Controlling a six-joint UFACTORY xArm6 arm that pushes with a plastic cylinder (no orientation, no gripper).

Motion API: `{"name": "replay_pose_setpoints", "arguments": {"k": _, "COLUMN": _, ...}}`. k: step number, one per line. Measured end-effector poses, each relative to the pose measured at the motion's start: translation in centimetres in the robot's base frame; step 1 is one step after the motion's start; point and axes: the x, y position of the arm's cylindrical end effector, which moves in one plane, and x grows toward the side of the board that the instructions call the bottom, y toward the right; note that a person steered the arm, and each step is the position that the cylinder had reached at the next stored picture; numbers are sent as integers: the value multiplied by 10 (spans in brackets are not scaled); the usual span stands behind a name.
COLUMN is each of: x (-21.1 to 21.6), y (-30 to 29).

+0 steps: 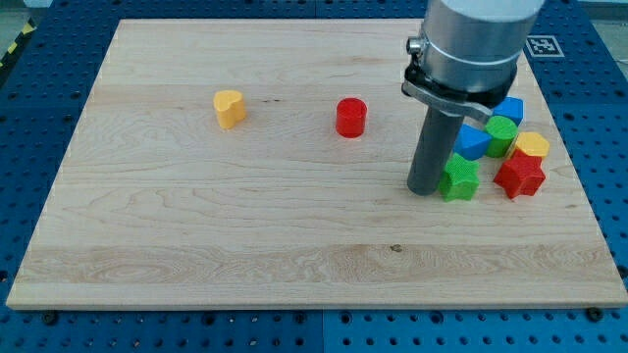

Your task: Point at the red circle

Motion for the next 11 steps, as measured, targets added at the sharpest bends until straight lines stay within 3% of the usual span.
{"name": "replay_pose_setpoints", "arguments": {"k": 2, "x": 5, "y": 57}}
{"name": "replay_pose_setpoints", "arguments": {"k": 3, "x": 8, "y": 58}}
{"name": "replay_pose_setpoints", "arguments": {"k": 5, "x": 41, "y": -36}}
{"name": "replay_pose_setpoints", "arguments": {"k": 6, "x": 27, "y": -76}}
{"name": "replay_pose_setpoints", "arguments": {"k": 8, "x": -59, "y": -115}}
{"name": "replay_pose_setpoints", "arguments": {"k": 11, "x": -95, "y": -130}}
